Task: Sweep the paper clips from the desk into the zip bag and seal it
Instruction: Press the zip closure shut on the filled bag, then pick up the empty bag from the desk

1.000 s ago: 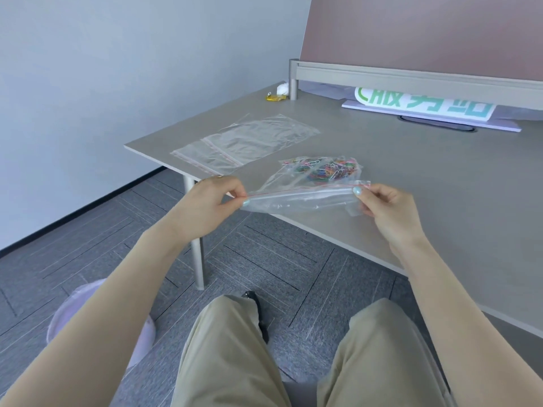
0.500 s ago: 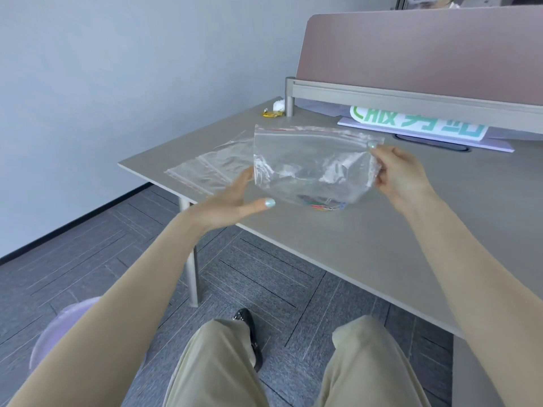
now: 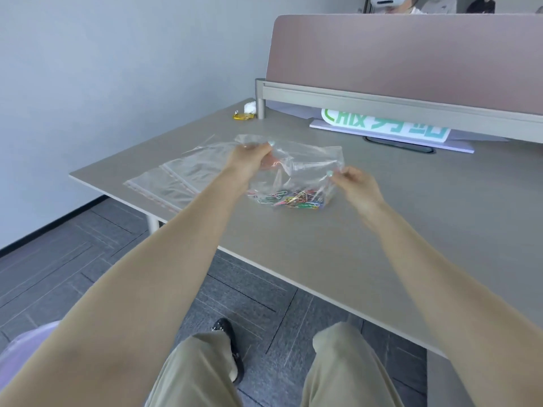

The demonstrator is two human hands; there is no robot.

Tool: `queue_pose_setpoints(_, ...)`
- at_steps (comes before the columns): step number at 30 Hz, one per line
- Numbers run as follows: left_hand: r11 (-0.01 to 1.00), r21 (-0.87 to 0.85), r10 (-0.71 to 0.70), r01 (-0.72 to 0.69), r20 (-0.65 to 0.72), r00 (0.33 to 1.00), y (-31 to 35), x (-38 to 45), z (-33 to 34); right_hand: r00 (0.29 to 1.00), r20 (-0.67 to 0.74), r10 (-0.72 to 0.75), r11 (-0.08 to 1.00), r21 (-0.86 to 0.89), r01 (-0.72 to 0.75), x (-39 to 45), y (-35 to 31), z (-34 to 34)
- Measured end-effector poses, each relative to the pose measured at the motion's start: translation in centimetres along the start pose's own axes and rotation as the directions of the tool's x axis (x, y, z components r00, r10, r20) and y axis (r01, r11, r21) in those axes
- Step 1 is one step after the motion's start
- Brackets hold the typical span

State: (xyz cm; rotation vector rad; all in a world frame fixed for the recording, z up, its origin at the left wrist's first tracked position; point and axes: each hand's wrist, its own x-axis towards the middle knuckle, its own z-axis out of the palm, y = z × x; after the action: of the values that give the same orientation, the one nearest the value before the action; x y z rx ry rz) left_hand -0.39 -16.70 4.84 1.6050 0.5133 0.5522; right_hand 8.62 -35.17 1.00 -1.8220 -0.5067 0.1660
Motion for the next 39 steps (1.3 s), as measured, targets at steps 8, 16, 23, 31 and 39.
queue_pose_setpoints(8, 0.982, -0.188, -0.001, 0.029, 0.149, 0.989, 5.7, 1.5, 5.5, 0.919, -0.373, 0.127, 0.968, 0.249, -0.033, 4.1, -1.2, -5.2)
queue_pose_setpoints(16, 0.942, -0.126, -0.296, 0.312, 0.132, 0.946, -2.3, 0.7, 3.1, 0.734, -0.656, 0.172, 0.985, 0.111, -0.132, 3.8, 1.1, -5.2)
queue_pose_setpoints(23, 0.826, 0.52, -0.056, 0.218, -0.31, 0.949, -6.0, 8.3, -11.0, 0.771, -0.334, -0.543, 0.826, -0.049, 0.561, 2.0, -4.6, 5.3)
queue_pose_setpoints(31, 0.49, 0.819, -0.211, 0.3, -0.222, 0.952, -8.4, 14.2, -18.8, 0.901, 0.401, -0.165, 0.814, -0.46, 0.354, 6.9, -0.8, 20.8)
queue_pose_setpoints(39, 0.683, 0.653, -0.205, 0.327, -0.258, 0.944, -7.7, 16.9, -20.0, 0.823, 0.532, -0.201, 0.761, -0.444, 0.473, 7.7, -0.5, 22.0)
